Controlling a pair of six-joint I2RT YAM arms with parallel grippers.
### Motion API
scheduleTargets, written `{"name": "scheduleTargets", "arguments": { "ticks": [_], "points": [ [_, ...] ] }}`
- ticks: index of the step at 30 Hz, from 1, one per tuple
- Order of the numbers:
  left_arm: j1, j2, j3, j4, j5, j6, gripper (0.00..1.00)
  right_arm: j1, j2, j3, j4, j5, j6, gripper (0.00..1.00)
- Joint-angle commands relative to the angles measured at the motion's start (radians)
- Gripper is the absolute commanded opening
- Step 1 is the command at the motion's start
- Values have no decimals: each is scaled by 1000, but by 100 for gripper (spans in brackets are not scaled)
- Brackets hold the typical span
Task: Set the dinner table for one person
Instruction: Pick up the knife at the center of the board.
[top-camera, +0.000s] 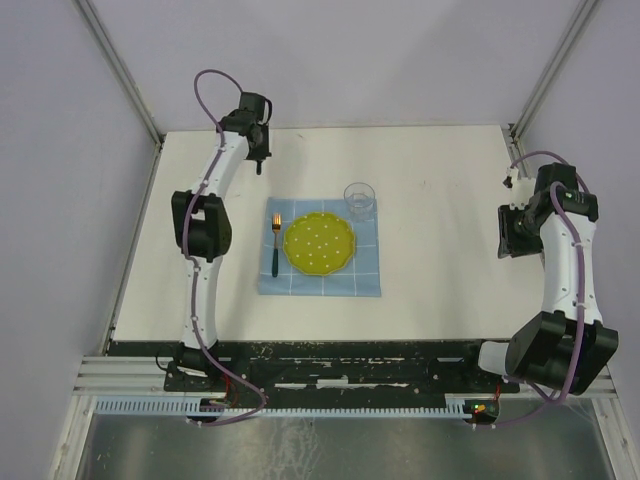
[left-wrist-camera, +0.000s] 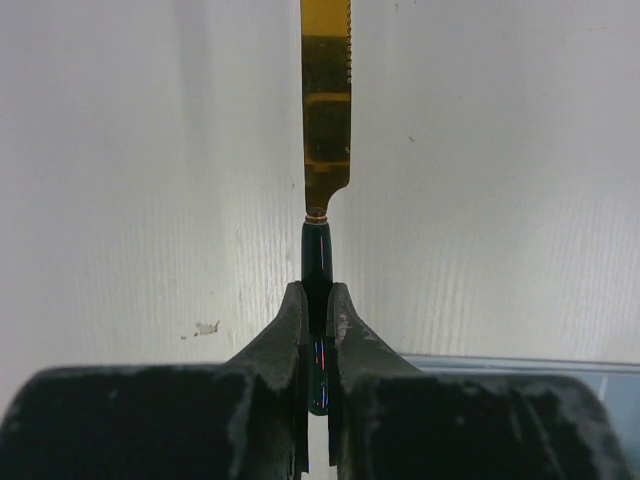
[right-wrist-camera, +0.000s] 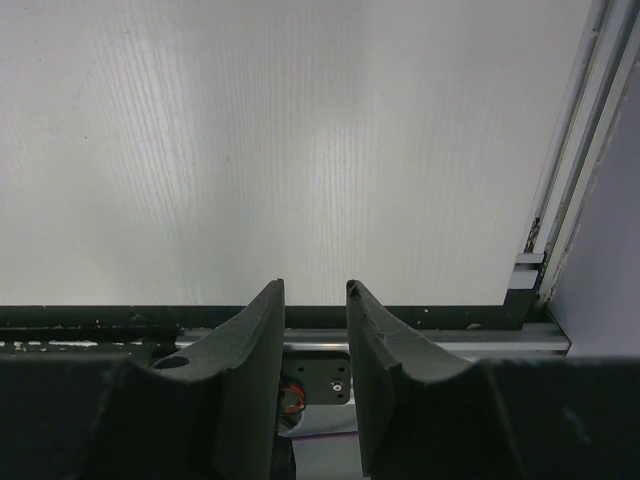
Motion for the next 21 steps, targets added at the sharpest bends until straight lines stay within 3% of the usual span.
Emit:
{"name": "scheduleTargets", "arguments": {
  "ticks": [1, 9, 21],
  "points": [
    [1, -172, -69, -38, 40, -59, 3, -5, 5, 50, 2, -9, 2, 39],
    [-60, -382, -269, -68, 107, -146, 3, -5, -5, 49, 0, -11, 4, 39],
    [-403, -682, -617, -21, 25, -263, 3, -10, -63, 9, 3, -10, 3, 39]
  ]
}}
